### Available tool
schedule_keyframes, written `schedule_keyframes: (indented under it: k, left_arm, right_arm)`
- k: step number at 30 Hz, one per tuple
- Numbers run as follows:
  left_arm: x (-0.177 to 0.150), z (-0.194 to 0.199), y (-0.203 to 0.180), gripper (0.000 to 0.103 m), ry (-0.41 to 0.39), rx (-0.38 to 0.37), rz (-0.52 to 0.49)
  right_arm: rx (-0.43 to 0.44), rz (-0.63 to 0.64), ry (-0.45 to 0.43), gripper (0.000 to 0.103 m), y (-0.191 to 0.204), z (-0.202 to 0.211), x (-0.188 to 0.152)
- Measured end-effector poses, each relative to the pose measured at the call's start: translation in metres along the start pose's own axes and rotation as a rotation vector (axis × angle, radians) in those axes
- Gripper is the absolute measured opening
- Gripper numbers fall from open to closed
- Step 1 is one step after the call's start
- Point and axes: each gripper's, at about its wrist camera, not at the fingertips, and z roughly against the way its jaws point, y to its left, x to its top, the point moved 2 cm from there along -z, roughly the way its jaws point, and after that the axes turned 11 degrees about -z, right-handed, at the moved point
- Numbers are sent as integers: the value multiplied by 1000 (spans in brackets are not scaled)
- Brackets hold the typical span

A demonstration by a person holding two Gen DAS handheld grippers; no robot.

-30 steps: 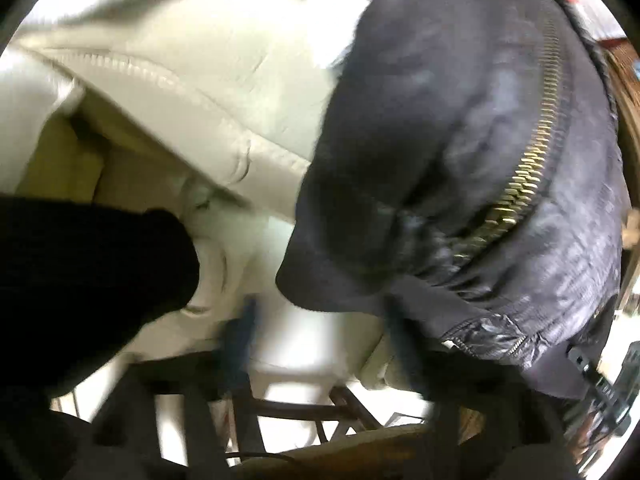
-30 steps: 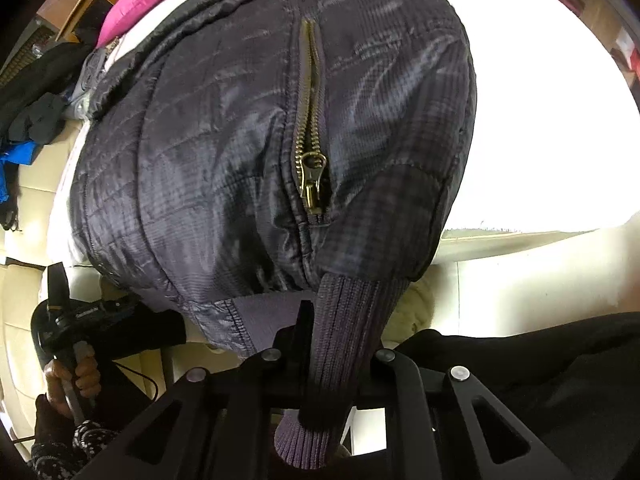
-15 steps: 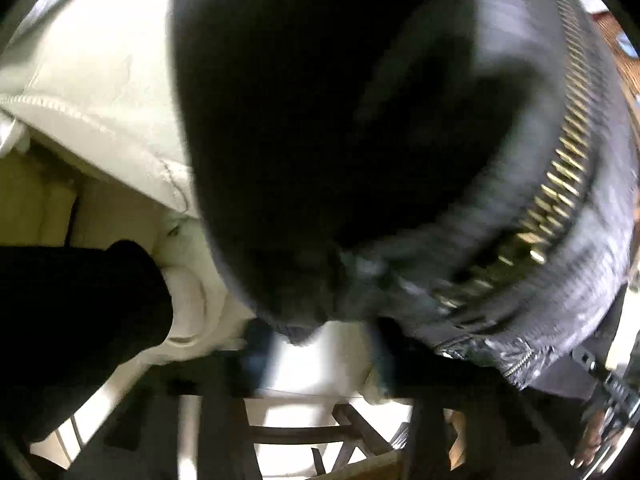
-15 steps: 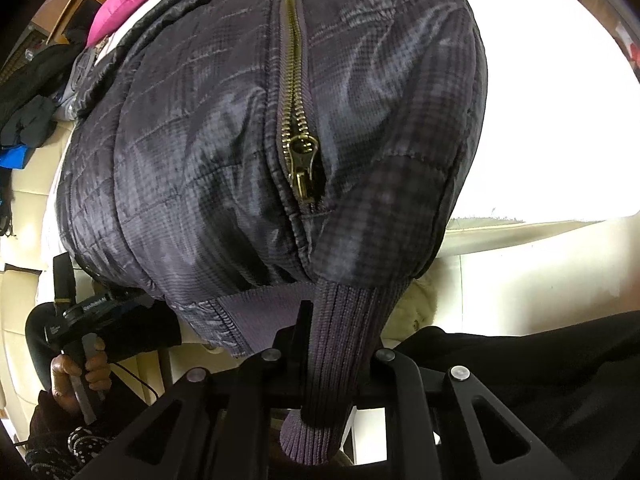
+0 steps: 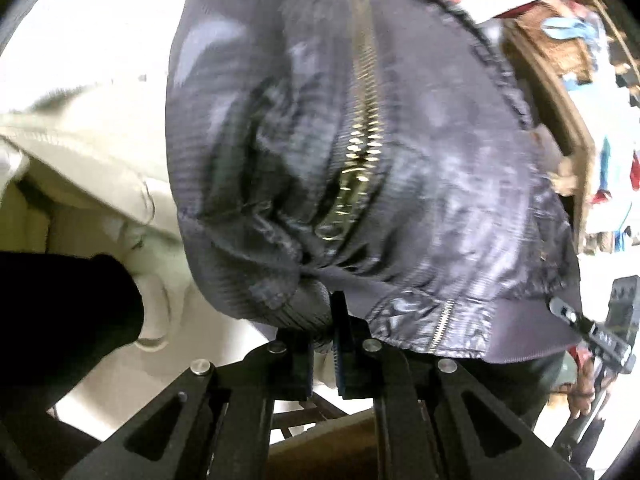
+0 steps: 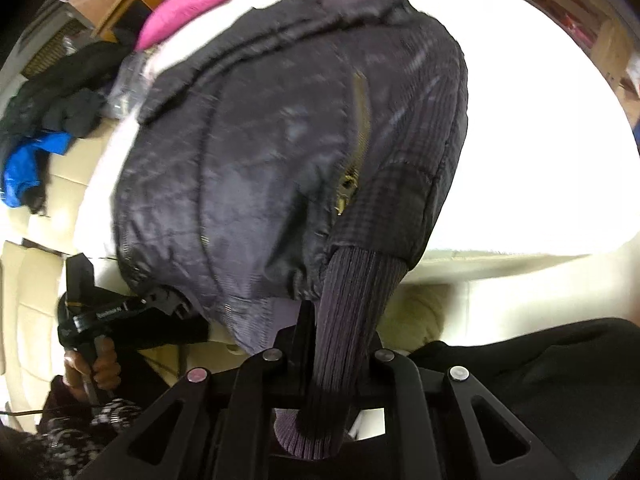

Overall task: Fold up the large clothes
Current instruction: 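Carry the lifted hem over the jacket body with both tools, then lower the hem onto the collar and open both tools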

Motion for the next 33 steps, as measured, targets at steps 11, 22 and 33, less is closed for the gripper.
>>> schedule_keyframes:
  k: [11,22,33]
  left_arm:
    - [46,97,-42,8,-219,-105,-166]
    - [88,138,-55,8,-337,-108,-207]
    - [116,156,-58,8,-409,-100,-202]
  right_arm:
    - [238,36,-134,14,32,57,41]
    - [271,22,-281,14,37,97,82]
    - [273,20,-354,14,39,116,112]
